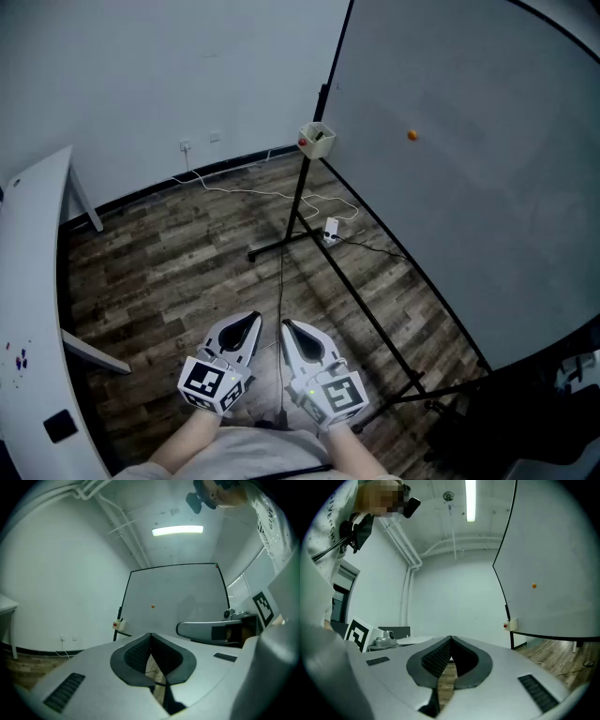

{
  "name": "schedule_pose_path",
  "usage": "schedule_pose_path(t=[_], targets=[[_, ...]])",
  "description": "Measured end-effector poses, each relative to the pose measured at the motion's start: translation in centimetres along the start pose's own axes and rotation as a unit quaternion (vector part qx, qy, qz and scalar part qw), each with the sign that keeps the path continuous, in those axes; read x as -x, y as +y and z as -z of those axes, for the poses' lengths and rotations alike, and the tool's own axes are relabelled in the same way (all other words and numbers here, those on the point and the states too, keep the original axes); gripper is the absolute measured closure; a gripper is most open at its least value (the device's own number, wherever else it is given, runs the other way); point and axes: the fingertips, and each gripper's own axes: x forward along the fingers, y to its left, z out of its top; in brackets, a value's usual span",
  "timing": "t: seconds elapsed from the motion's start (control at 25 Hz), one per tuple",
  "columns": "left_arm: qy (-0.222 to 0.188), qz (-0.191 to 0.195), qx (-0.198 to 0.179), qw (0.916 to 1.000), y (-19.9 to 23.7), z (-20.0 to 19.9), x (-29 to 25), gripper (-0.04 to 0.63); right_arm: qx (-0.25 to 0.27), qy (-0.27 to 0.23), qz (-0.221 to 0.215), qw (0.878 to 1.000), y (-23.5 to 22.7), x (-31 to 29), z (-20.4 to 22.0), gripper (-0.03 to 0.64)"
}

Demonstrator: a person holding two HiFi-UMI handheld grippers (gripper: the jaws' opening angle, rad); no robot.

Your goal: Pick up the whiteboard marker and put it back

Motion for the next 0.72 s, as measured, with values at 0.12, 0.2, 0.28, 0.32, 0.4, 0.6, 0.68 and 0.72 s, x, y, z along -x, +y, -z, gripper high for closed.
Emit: schedule_pose_path(t=[0.12,0.2,0.28,0.32,0.4,0.6,0.68,0.72], targets=[[0.000,-0.001,0.000,1.0000,-0.3,0.0,-1.0,0.580,0.008,-0.001,-0.007,1.000,-0.6,0.0,-0.2,0.598],[0.001,-0.001,0.001,1.0000,-0.7,0.1,-1.5,0.580,0.010,0.001,-0.010,1.000,-1.0,0.1,-0.2,0.598],[0.002,-0.002,-0.001,1.0000,-1.2,0.2,-2.2,0.580,0.008,0.006,-0.008,1.000,-1.8,0.4,0.0,0.598],[0.002,-0.002,-0.002,1.0000,-1.4,0.3,-2.5,0.580,0.008,0.007,-0.008,1.000,-2.2,0.6,0.0,0.598],[0.002,-0.004,-0.005,1.0000,-1.8,0.3,-2.9,0.581,0.006,0.005,-0.011,1.000,-2.8,1.0,0.1,0.598],[-0.004,-0.011,-0.010,0.9999,-2.4,0.4,-3.7,0.580,0.006,0.000,-0.008,1.000,-4.1,1.6,0.1,0.598],[-0.003,-0.009,-0.010,0.9999,-2.6,0.6,-4.4,0.581,0.008,-0.003,-0.008,1.000,-4.8,1.6,0.0,0.598],[-0.002,-0.008,-0.010,0.9999,-2.7,0.6,-4.7,0.580,0.007,-0.006,-0.008,1.000,-5.1,1.5,-0.2,0.598]])
